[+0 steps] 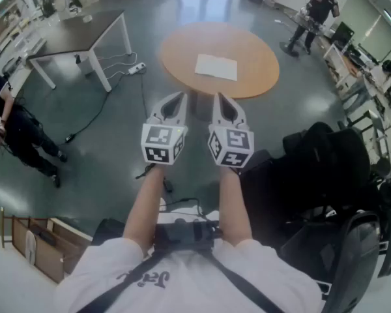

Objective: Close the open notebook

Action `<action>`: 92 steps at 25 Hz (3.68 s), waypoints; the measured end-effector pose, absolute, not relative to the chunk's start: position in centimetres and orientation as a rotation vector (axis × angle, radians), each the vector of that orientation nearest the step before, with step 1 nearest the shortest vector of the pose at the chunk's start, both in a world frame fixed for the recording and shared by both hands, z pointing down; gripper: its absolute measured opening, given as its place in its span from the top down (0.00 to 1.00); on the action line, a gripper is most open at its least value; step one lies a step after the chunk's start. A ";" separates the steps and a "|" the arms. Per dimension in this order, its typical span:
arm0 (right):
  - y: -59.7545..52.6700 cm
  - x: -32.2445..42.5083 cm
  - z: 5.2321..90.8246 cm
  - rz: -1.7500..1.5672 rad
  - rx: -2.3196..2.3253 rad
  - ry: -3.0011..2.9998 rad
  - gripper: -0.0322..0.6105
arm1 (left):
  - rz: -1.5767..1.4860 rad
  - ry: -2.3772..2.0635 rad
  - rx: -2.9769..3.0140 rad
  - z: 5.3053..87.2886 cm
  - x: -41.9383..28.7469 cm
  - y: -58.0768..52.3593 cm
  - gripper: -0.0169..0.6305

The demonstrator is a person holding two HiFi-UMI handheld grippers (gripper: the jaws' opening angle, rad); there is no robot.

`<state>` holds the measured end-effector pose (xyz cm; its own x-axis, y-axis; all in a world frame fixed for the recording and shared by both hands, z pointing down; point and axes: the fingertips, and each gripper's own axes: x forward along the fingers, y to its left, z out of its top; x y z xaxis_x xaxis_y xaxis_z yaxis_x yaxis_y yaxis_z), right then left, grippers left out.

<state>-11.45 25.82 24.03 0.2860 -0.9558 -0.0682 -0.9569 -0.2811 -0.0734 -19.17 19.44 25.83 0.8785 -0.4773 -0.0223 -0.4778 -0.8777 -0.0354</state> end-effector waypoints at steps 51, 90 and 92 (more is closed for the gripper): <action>13.6 -10.4 28.3 -0.096 -2.524 1.719 0.92 | 0.074 0.622 -3.209 28.8 -17.7 7.0 0.95; 1.1 15.9 30.6 -0.133 -2.579 1.769 0.91 | -0.104 0.698 -3.260 33.3 7.4 -9.1 0.95; 0.4 16.7 30.7 -0.132 -2.586 1.749 0.91 | -0.145 0.671 -3.271 34.2 8.3 -10.2 0.95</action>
<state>16.74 0.40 30.74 0.3700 -0.9271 0.0601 -0.9256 -0.3734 -0.0615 8.28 -10.16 34.16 0.9164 -0.3805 0.1240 -0.3978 -0.9000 0.1783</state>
